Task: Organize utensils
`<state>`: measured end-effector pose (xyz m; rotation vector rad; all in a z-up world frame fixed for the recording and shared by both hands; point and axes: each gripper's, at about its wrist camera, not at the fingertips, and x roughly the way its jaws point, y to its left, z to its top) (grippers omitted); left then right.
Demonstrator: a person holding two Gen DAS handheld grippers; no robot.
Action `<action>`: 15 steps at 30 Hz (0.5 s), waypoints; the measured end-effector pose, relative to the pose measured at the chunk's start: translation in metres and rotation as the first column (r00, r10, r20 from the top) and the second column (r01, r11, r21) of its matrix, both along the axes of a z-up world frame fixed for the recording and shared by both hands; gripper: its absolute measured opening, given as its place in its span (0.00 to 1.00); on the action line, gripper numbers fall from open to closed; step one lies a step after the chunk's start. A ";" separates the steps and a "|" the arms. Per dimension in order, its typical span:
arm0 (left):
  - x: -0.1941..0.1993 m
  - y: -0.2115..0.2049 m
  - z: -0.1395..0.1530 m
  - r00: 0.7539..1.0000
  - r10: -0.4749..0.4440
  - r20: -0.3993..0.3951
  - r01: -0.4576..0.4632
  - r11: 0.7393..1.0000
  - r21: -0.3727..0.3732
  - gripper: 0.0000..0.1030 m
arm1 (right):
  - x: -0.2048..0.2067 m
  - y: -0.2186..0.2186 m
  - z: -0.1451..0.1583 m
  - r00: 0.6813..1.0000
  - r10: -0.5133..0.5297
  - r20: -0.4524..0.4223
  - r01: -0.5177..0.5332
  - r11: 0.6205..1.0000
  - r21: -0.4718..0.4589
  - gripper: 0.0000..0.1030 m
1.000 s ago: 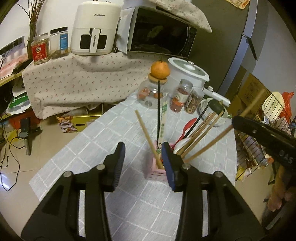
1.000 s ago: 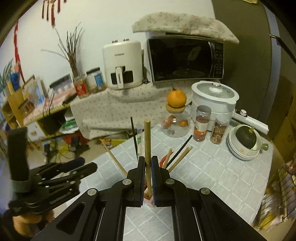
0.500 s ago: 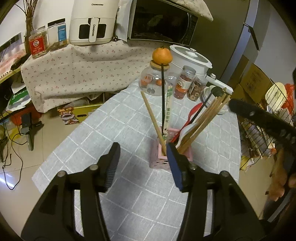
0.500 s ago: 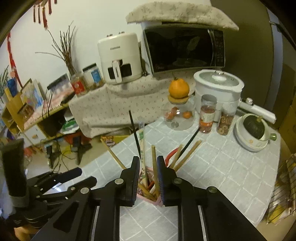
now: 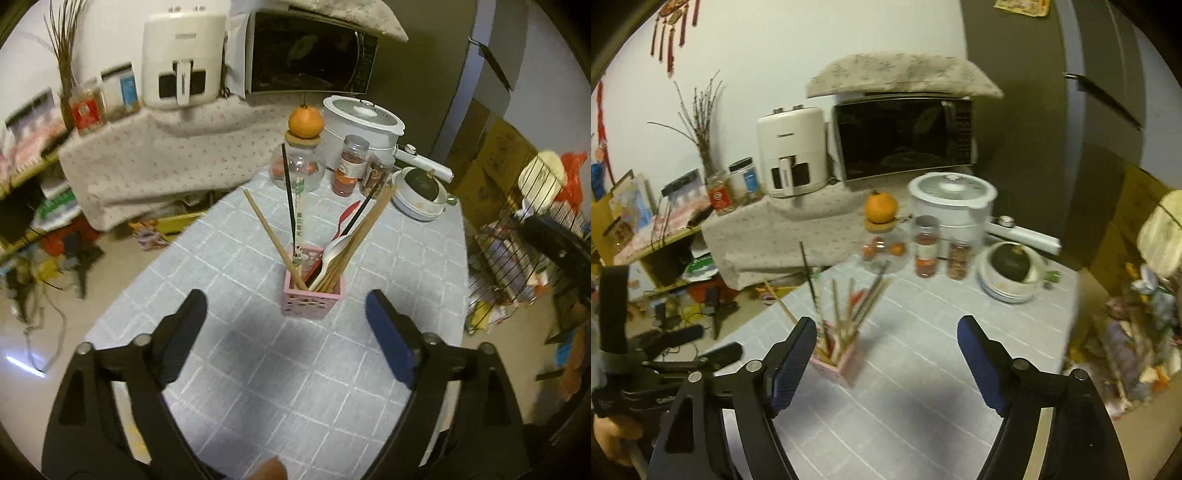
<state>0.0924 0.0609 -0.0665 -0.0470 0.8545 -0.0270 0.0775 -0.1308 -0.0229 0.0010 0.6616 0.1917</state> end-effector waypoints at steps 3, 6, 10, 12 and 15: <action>-0.013 -0.013 0.009 1.000 0.009 0.019 -0.011 0.996 0.085 0.98 | -0.020 -0.013 0.007 0.998 -0.044 0.036 0.045 0.998 -0.033 1.00; -0.025 -0.018 0.018 0.998 0.029 0.055 -0.035 0.995 0.098 0.98 | -0.033 -0.023 0.009 0.996 -0.077 0.035 0.079 0.995 -0.060 1.00; -0.040 -0.030 0.032 0.990 0.040 0.135 -0.056 0.992 0.114 0.99 | -0.046 -0.031 0.010 0.994 -0.093 0.048 0.096 0.994 -0.058 1.00; -0.043 -0.035 0.036 0.987 0.035 0.156 -0.053 0.992 0.113 0.99 | -0.049 -0.033 0.010 0.994 -0.097 0.059 0.101 0.992 -0.073 1.00; -0.046 -0.044 0.038 0.985 0.020 0.172 -0.039 0.993 0.108 0.99 | -0.050 -0.036 0.011 0.992 -0.104 0.065 0.109 0.991 -0.078 1.00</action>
